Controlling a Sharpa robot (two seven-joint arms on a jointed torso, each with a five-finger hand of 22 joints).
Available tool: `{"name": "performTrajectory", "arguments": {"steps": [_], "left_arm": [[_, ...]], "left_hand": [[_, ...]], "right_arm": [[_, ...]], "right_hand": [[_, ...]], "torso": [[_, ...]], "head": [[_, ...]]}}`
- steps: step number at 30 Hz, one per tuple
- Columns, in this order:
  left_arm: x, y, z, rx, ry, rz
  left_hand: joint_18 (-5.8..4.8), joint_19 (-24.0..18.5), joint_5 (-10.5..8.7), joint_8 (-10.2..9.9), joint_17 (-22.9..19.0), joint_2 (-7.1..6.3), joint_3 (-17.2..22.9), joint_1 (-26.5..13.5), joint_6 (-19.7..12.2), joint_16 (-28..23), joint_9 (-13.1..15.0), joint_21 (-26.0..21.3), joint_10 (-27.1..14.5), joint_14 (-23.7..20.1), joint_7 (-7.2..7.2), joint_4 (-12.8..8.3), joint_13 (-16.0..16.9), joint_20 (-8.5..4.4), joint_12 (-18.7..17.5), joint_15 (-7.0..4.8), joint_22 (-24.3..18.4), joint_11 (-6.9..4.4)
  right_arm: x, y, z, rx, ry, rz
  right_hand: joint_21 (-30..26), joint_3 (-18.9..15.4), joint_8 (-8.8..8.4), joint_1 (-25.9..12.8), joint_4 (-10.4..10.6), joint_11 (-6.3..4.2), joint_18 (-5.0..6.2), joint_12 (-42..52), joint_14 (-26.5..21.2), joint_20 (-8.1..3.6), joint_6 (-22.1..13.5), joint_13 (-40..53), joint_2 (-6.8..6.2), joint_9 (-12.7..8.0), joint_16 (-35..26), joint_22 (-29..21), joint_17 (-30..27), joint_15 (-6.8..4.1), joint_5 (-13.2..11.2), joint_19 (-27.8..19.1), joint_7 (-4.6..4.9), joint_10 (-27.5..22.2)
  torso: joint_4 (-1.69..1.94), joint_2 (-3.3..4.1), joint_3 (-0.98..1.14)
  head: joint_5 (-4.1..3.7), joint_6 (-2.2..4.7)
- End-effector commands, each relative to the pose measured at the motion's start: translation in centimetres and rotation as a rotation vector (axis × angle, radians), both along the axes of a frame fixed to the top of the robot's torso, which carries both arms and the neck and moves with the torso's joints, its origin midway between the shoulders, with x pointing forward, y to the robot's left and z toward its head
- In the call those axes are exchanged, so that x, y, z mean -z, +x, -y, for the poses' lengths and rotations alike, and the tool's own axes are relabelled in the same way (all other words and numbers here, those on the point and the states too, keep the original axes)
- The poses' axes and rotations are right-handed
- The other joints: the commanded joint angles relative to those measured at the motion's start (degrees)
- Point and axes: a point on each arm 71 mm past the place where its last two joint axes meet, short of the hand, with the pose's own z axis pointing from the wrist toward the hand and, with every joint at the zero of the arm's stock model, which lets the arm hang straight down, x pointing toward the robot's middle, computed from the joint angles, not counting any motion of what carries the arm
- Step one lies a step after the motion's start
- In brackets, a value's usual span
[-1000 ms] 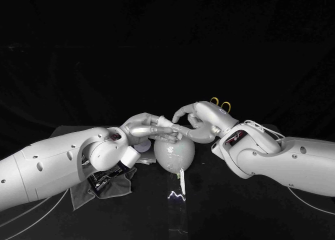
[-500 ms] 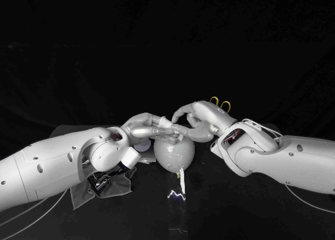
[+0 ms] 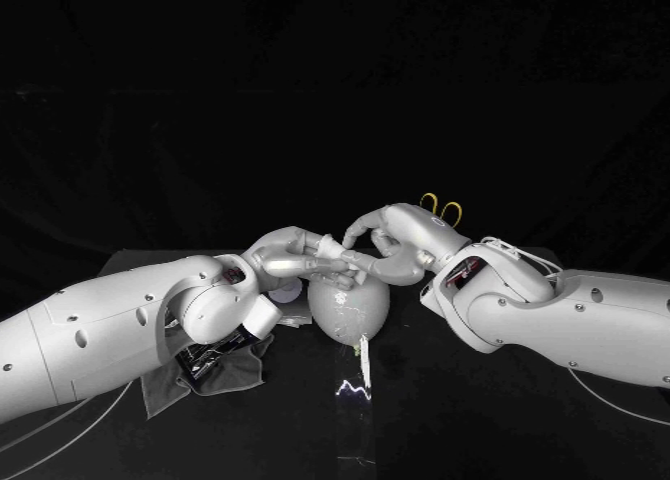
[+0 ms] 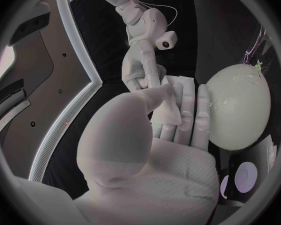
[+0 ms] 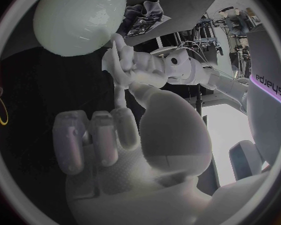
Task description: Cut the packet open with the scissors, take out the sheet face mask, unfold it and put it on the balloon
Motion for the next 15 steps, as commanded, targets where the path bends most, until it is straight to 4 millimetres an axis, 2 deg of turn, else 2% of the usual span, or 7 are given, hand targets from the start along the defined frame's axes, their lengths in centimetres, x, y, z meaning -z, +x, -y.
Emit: {"name": "performTrajectory", "arguments": {"steps": [1,4,8,15], "left_arm": [[-0.37,-0.15,0.38,0.015,-0.015,0.017],[-0.38,-0.17,0.40,0.017,-0.015,0.017],[-0.39,-0.21,0.45,0.020,-0.016,0.017],[-0.40,-0.25,0.52,0.022,-0.017,0.018]], "left_hand": [[0.83,0.19,0.04,0.19,0.07,0.48,0.13,0.12,0.31,0.19,1.33,0.25,0.42,0.27,-0.25,0.01,0.06,-0.03,-0.27,-0.19,0.09,-0.09],[0.82,0.16,0.03,0.25,0.10,0.47,0.14,0.13,0.33,0.21,1.37,0.25,0.49,0.31,-0.27,-0.01,0.06,-0.03,-0.27,-0.21,0.09,-0.11],[0.81,0.16,0.03,0.26,0.11,0.48,0.14,0.14,0.34,0.22,1.38,0.25,0.50,0.33,-0.28,-0.02,0.06,-0.03,-0.27,-0.22,0.09,-0.12],[0.80,0.13,0.03,0.34,0.15,0.46,0.14,0.15,0.38,0.24,1.43,0.25,0.59,0.38,-0.30,-0.05,0.06,-0.04,-0.28,-0.26,0.08,-0.15]], "right_arm": [[0.23,-0.11,-0.24,-0.012,-0.029,-0.009],[0.20,-0.14,-0.29,-0.014,-0.027,-0.005],[0.19,-0.19,-0.39,-0.021,-0.032,0.000],[0.13,-0.28,-0.51,-0.023,-0.043,0.017]], "right_hand": [[0.21,-0.06,0.12,1.05,-0.26,-0.09,-0.15,0.13,5.99,0.13,0.70,11.16,0.56,-0.08,0.26,14.78,15.05,-0.05,-0.18,5.52,-0.23,2.18],[0.56,1.08,0.78,3.10,-1.16,-0.72,-0.25,0.49,5.99,-0.14,2.06,11.34,2.29,0.08,0.26,14.91,15.05,-0.50,-0.22,5.74,-0.99,2.39],[0.99,2.47,1.96,5.76,-2.95,-1.62,-0.37,2.03,5.99,-0.67,3.68,12.12,3.58,0.58,0.26,15.07,15.05,-1.19,-0.20,6.01,-2.02,3.20],[0.99,3.75,3.96,6.64,-4.08,-2.27,-0.37,4.27,5.99,-1.53,5.33,13.27,4.24,1.62,0.26,15.07,15.05,-1.93,-0.20,6.01,-2.66,4.36]], "torso": [[-0.06,0.01,0.01],[-0.02,0.03,0.03],[-0.01,0.04,0.03],[0.03,0.01,0.00]], "head": [[0.00,-0.07],[-0.02,-0.14],[-0.02,-0.25],[0.00,-0.34]]}}
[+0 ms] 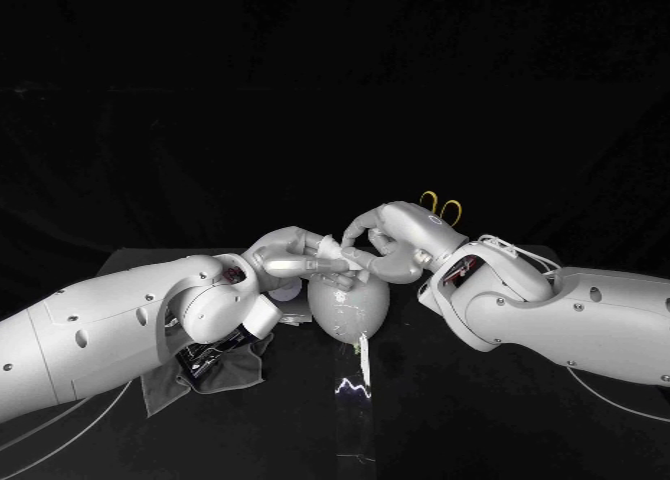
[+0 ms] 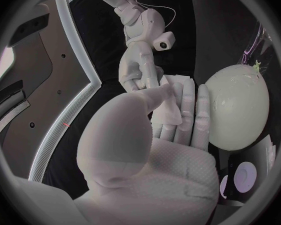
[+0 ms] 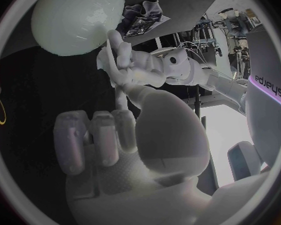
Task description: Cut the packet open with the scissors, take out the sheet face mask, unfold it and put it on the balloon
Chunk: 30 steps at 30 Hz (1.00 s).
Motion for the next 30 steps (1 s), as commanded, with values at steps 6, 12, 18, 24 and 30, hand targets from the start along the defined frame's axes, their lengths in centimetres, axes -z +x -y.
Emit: {"name": "performTrajectory", "arguments": {"steps": [6,12,18,24,30], "left_arm": [[-0.6,-0.1,0.4,0.019,-0.027,0.018],[-0.5,-0.1,0.4,0.017,-0.024,0.018],[-0.5,-0.1,0.3,0.013,-0.017,0.019],[-0.4,0.0,0.3,0.014,-0.008,0.020],[-0.4,-0.1,0.3,0.020,0.002,0.022]], "left_hand": [[0.83,0.14,0.15,0.35,0.09,0.47,0.15,0.15,0.19,0.24,1.43,0.25,0.38,0.09,-0.08,-0.05,0.06,-0.04,-0.28,-0.18,0.09,0.06],[0.82,0.11,0.15,0.39,0.12,0.46,0.15,0.16,0.21,0.25,1.46,0.24,0.44,0.12,-0.09,-0.07,0.06,-0.04,-0.28,-0.20,0.08,0.04],[0.82,0.11,0.15,0.39,0.12,0.46,0.15,0.16,0.21,0.25,1.46,0.24,0.44,0.12,-0.09,-0.07,0.06,-0.04,-0.28,-0.20,0.08,0.04],[0.81,0.07,0.15,0.45,0.15,0.45,0.17,0.18,0.23,0.26,1.51,0.23,0.50,0.15,-0.11,-0.11,0.05,-0.05,-0.29,-0.23,0.07,0.02],[0.80,0.05,0.15,0.49,0.17,0.45,0.20,0.21,0.24,0.27,1.54,0.23,0.54,0.17,-0.12,-0.15,0.05,-0.05,-0.29,-0.25,0.07,0.00]], "right_arm": [[0.1,-0.1,-0.1,0.001,-0.019,0.020],[-0.1,-0.1,0.1,0.023,0.018,0.024],[-0.2,-0.2,0.5,0.053,0.078,0.005],[0.0,0.0,1.1,0.100,0.158,-0.086],[0.1,0.2,1.6,0.138,0.221,-0.167]], "right_hand": [[0.22,0.67,1.18,0.63,-0.20,-0.53,-0.37,0.49,6.13,-0.71,1.23,13.49,0.90,1.26,0.20,15.06,15.10,-0.62,0.18,5.91,-0.78,4.54],[0.22,0.91,1.79,0.35,-0.32,-0.69,-0.37,1.39,6.13,-0.89,1.43,13.95,0.84,1.60,0.20,15.06,15.10,-0.77,0.17,5.91,-0.95,4.96],[0.22,1.13,2.06,0.28,-0.38,-0.76,-0.37,1.68,6.13,-0.97,1.47,14.11,1.01,1.75,0.20,15.06,15.10,-0.84,0.18,5.91,-1.02,5.09],[0.22,1.28,2.20,0.25,-0.44,-0.79,-0.37,1.61,6.13,-1.02,1.42,14.07,1.13,1.84,0.20,15.06,15.10,-0.88,0.18,5.91,-1.04,5.06],[0.22,1.43,2.30,0.23,-0.50,-0.80,-0.37,1.55,6.13,-1.05,1.34,14.04,1.26,1.92,0.20,15.06,15.10,-0.90,0.18,5.91,-1.04,5.04]], "torso": [[0.05,0.00,0.00],[-0.01,0.00,0.00],[-0.03,-0.04,0.02],[-0.05,-0.05,0.01],[-0.04,-0.02,-0.03]], "head": [[0.04,-0.07],[0.10,-0.12],[0.10,-0.09],[0.10,-0.02],[-0.24,0.07]]}}
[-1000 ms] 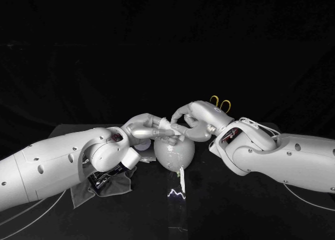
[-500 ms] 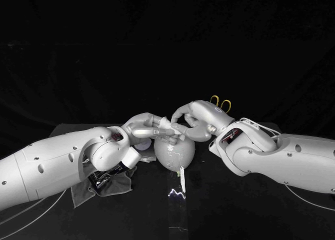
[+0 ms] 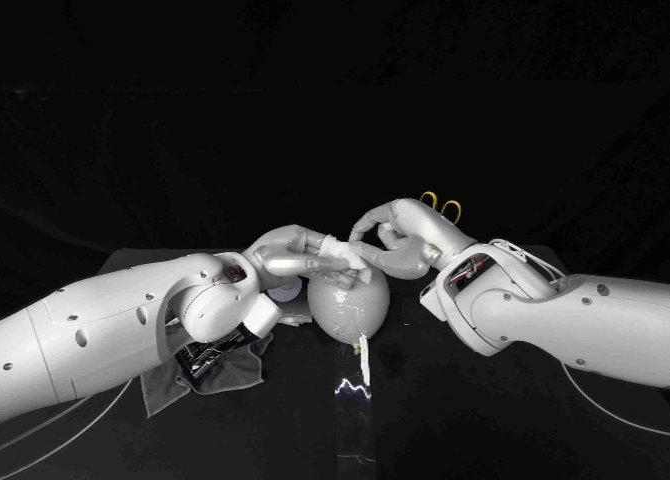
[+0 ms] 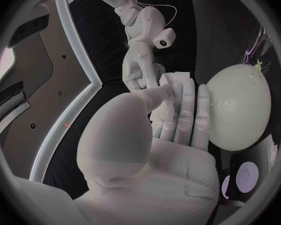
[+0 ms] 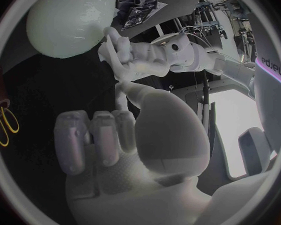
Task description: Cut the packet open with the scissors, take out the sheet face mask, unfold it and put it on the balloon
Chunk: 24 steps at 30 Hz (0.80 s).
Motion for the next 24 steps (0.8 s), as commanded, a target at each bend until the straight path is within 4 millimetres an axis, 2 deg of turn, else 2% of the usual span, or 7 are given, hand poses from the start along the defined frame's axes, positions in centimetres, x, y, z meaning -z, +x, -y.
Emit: {"name": "performTrajectory", "arguments": {"steps": [1,12,24], "left_arm": [[-0.1,-0.1,0.2,0.017,0.004,0.011],[0.0,-0.2,0.3,0.025,0.014,0.008],[0.1,-0.2,0.3,0.030,0.025,0.000]], "left_hand": [[0.83,0.04,0.18,0.27,0.08,0.45,0.23,0.25,0.45,0.28,1.17,0.23,0.59,0.10,0.05,-0.19,0.05,-0.06,-0.30,-0.36,0.08,-0.02],[0.82,0.00,0.18,0.35,0.13,0.44,0.29,0.31,0.50,0.30,1.24,0.22,0.69,0.15,0.02,-0.27,0.05,-0.06,-0.31,-0.40,0.07,-0.06],[0.81,-0.04,0.19,0.39,0.15,0.42,0.33,0.33,0.51,0.30,1.27,0.21,0.73,0.16,0.01,-0.31,0.05,-0.06,-0.33,-0.42,0.06,-0.07]], "right_arm": [[0.1,0.3,0.6,0.054,0.087,-0.079],[0.2,0.6,0.9,0.078,0.125,-0.126],[-0.5,1.3,1.7,0.121,0.193,-0.081]], "right_hand": [[0.32,0.63,1.85,0.11,-0.23,-0.39,-0.37,0.24,5.97,-0.57,1.23,14.07,0.51,1.94,0.20,15.05,15.06,-0.27,0.15,6.02,-1.13,5.02],[0.32,0.78,1.96,0.11,-0.32,-0.40,-0.37,0.09,5.97,-0.60,1.12,13.99,0.60,2.02,0.20,15.05,15.06,-0.29,0.15,6.02,-1.12,4.96],[0.32,0.94,2.11,0.12,-0.51,-0.40,-0.37,0.42,5.97,-0.64,0.99,14.16,0.63,2.14,0.20,15.05,15.06,-0.30,0.15,6.02,-1.11,5.10]], "torso": [[0.02,0.03,-0.04],[0.07,0.05,-0.04],[0.04,0.00,-0.02]], "head": [[-0.24,0.05],[0.00,-0.02],[-0.07,0.06]]}}
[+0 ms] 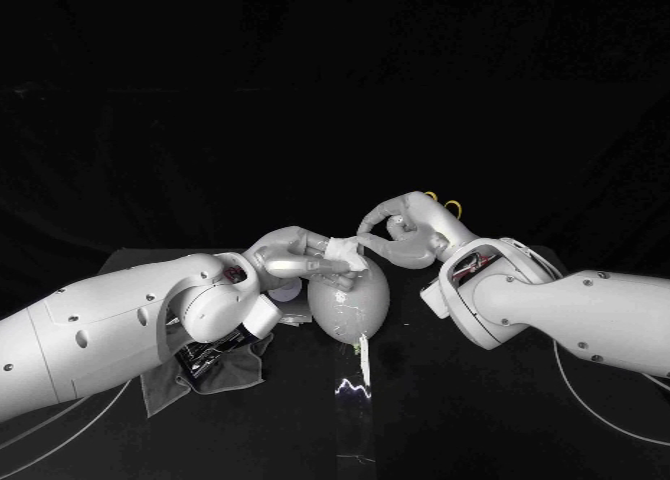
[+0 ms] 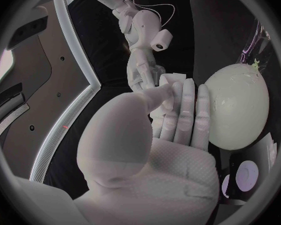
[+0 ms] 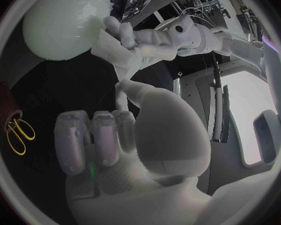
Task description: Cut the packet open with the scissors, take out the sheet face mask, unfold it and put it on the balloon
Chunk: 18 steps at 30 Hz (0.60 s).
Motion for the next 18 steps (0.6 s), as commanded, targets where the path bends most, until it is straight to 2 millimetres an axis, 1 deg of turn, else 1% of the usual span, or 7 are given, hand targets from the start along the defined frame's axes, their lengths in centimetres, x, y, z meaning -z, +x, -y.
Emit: {"name": "performTrajectory", "arguments": {"steps": [1,9,18], "left_arm": [[0.0,-0.2,0.2,0.024,0.004,-0.004],[0.0,-0.1,0.2,0.021,0.010,-0.008],[0.0,-0.1,0.1,0.017,0.008,-0.014]], "left_hand": [[0.86,-0.04,0.38,0.19,0.05,0.25,0.16,0.15,0.39,0.30,1.26,0.21,0.30,0.15,-0.11,-0.14,0.05,-0.06,-0.33,-0.43,0.07,-0.05],[0.85,-0.06,0.38,0.21,0.06,0.23,0.19,0.16,0.40,0.30,1.29,0.21,0.32,0.16,-0.11,-0.17,0.05,-0.06,-0.33,-0.44,0.06,-0.05],[0.85,-0.08,0.38,0.25,0.08,0.20,0.21,0.14,0.41,0.31,1.32,0.21,0.36,0.18,-0.11,-0.18,0.04,-0.05,-0.34,-0.44,0.06,-0.06]], "right_arm": [[-0.6,0.3,0.5,0.035,0.053,0.040],[-1.5,1.0,1.3,0.066,0.074,0.069],[-1.8,1.3,1.6,0.080,0.078,0.078]], "right_hand": [[0.38,0.43,0.63,0.14,0.00,-0.41,-0.36,0.30,5.98,-0.41,1.08,14.17,0.65,2.17,0.27,15.09,15.05,-0.32,0.23,5.83,-1.00,5.15],[0.38,0.58,0.89,0.14,-0.30,-0.42,-0.36,0.41,5.98,-0.44,0.95,14.23,0.58,2.38,0.27,15.09,15.05,-0.33,0.22,5.83,-1.00,5.20],[0.38,0.70,1.06,0.15,-0.48,-0.42,-0.36,0.43,5.98,-0.45,0.87,14.25,0.56,2.52,0.27,15.09,15.05,-0.33,0.23,5.83,-0.99,5.21]], "torso": [[-0.01,-0.01,0.03],[-0.05,-0.02,0.00],[-0.01,0.00,0.04]], "head": [[-0.11,0.07],[-0.23,0.25],[-0.33,0.37]]}}
